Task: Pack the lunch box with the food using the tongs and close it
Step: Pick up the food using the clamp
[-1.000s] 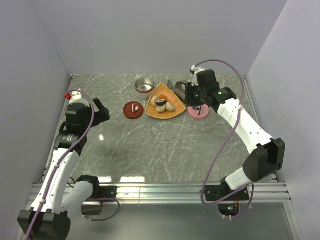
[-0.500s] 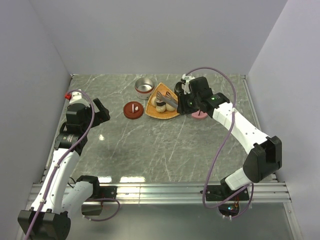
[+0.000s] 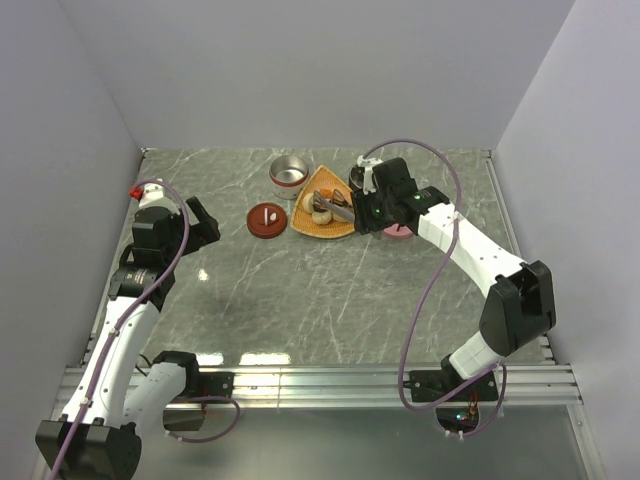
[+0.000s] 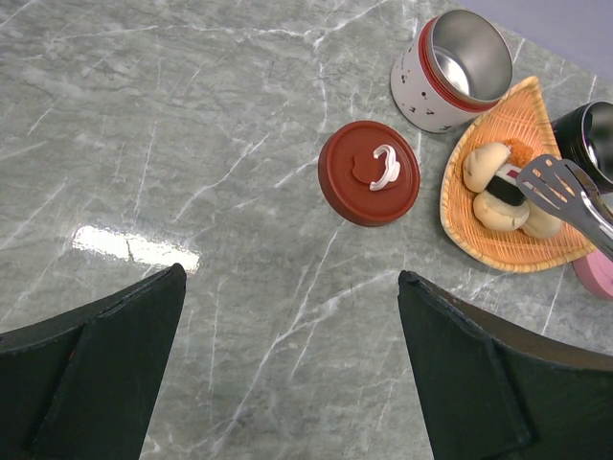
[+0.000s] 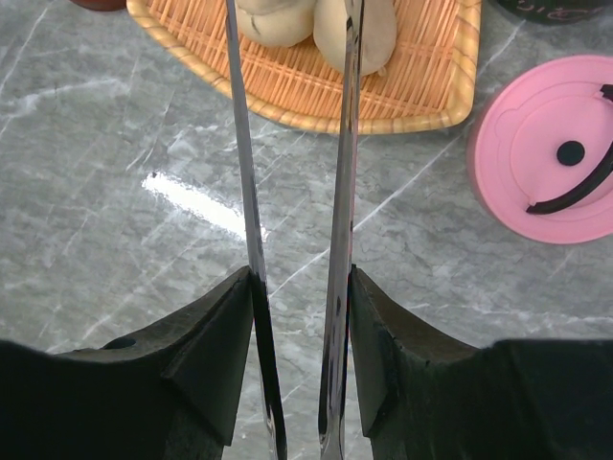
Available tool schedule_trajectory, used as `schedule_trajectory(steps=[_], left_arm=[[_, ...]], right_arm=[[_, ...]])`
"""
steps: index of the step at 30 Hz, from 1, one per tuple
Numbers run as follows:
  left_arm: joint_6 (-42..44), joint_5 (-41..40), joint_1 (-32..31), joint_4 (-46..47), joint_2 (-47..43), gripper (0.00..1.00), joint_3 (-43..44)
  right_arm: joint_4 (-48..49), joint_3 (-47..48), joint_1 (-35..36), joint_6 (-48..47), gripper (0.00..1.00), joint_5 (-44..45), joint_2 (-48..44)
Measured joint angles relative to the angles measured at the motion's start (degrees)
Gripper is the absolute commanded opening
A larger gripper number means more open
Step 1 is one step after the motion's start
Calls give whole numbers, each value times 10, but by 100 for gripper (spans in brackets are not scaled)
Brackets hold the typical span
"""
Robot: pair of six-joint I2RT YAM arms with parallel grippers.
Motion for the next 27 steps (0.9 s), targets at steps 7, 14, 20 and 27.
schedule_trajectory(steps=[7, 14, 20, 27], left_arm=[[0, 0, 0, 0, 0, 100, 0], [0, 0, 0, 0, 0, 100, 0], [0, 0, 0, 0, 0, 100, 0], [-1, 0, 0, 0, 0, 99, 0]], right_arm=[[2, -7, 1, -16, 50, 0, 0], [-7, -3, 4, -52, 50, 0, 6], [-30, 27, 4, -85, 50, 9, 30], [-47, 48, 6, -104, 49, 24, 40]])
